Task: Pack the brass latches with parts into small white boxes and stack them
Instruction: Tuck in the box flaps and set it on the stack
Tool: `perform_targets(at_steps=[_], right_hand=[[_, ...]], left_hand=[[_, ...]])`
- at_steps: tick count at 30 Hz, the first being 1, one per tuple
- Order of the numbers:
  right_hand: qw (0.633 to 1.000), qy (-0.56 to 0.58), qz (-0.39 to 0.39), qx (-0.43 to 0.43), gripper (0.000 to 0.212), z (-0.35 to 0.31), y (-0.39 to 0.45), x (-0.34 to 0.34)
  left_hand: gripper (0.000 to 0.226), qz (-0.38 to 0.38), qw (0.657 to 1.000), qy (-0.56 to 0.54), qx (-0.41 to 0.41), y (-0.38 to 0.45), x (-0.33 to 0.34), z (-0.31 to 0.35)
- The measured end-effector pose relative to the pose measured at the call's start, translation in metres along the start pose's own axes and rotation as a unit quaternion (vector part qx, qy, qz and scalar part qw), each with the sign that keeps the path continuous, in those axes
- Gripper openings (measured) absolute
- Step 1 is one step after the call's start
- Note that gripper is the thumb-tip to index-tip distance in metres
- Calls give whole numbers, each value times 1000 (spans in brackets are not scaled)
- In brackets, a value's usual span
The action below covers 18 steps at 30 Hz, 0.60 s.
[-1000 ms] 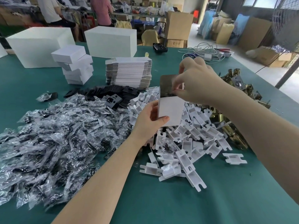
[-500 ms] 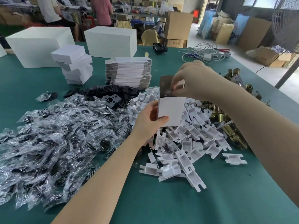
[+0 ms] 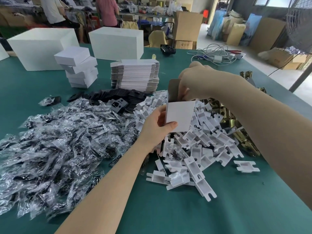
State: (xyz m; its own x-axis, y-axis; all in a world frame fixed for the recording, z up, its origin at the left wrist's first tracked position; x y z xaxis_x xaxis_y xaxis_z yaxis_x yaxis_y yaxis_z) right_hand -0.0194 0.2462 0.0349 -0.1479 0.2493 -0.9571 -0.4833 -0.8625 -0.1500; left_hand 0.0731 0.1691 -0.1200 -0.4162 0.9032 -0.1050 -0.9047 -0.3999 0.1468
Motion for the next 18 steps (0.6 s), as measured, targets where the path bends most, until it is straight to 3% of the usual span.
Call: perform_targets(at_steps=[3, 5, 7, 9, 13, 15, 18], right_hand=[[994, 100, -14, -37, 7, 10, -8, 1], [978, 188, 71, -49, 14, 17, -18, 3], [928, 308, 211, -9, 21, 26, -32, 13], [856, 430, 282, 49, 29, 28, -42, 41], [755, 611, 211, 111, 37, 7, -37, 110], [695, 671, 238, 98, 33, -5, -37, 124], [693, 635, 331, 85, 37, -19, -41, 127]], left_hand=[[57, 2, 1000, -8, -5, 1, 0, -1], [54, 2, 1000, -9, -14, 1, -1, -2], [52, 0, 1000, -6, -21, 0, -1, -1], [49, -1, 999, 26, -27, 1, -1, 3], [38, -15, 993, 117, -15, 4, -2, 17], [34, -13, 993, 121, 13, 4, -3, 23], [42, 39, 994, 64, 73, 3, -8, 29]])
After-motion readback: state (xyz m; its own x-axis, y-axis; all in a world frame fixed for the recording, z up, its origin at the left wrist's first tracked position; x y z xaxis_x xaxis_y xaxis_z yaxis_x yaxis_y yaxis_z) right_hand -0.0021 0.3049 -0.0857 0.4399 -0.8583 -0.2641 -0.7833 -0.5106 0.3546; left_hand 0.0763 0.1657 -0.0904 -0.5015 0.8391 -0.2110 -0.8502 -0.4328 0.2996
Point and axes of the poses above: each hand's wrist, its own y-axis towards the middle knuckle, its own x-axis out of the palm, z = x × y, the point moved 4 cm from there along y, towards the middle knuckle, and after that the axes turned 5 degrees about -z, right-handed, at the moved point
